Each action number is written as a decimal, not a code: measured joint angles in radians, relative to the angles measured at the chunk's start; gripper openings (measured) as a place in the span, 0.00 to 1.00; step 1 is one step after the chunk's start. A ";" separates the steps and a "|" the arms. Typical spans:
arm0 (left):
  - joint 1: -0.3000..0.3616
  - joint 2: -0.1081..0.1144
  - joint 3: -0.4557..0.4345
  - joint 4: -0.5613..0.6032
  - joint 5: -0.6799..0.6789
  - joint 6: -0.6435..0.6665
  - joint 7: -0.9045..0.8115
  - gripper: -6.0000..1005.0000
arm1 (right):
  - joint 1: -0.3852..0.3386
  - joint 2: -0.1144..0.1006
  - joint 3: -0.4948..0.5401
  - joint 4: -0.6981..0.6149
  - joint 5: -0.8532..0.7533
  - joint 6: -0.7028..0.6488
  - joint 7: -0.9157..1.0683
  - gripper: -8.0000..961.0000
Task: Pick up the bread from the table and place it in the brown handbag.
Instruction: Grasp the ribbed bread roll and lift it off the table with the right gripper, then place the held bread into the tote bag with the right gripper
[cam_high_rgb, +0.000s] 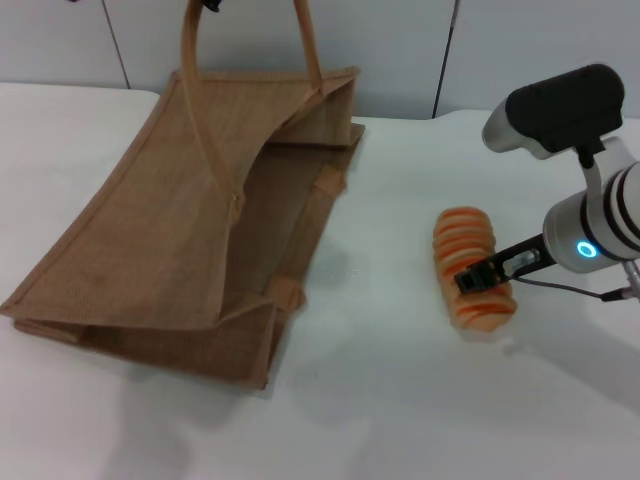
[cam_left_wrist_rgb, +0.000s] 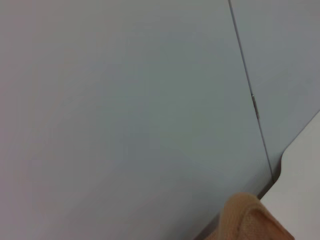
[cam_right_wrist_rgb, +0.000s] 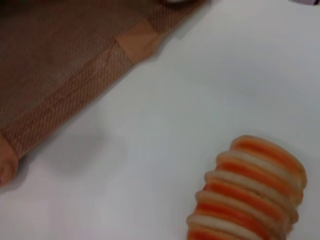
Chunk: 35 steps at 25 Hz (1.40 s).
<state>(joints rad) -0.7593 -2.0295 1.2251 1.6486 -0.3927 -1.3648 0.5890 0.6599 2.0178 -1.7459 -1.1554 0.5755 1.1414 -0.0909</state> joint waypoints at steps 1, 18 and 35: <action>0.000 0.000 0.000 0.000 0.000 0.000 0.000 0.13 | 0.000 0.000 0.008 0.000 0.000 0.000 -0.004 0.46; -0.003 0.000 0.001 0.017 -0.003 0.003 0.008 0.13 | -0.011 -0.001 0.150 -0.121 -0.031 0.031 -0.061 0.35; -0.037 -0.002 0.061 0.117 -0.031 0.002 -0.003 0.13 | -0.003 0.006 0.012 -0.251 0.085 0.045 -0.072 0.33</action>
<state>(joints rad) -0.7962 -2.0317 1.2859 1.7652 -0.4238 -1.3625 0.5856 0.6569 2.0234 -1.7339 -1.4065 0.6606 1.1865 -0.1626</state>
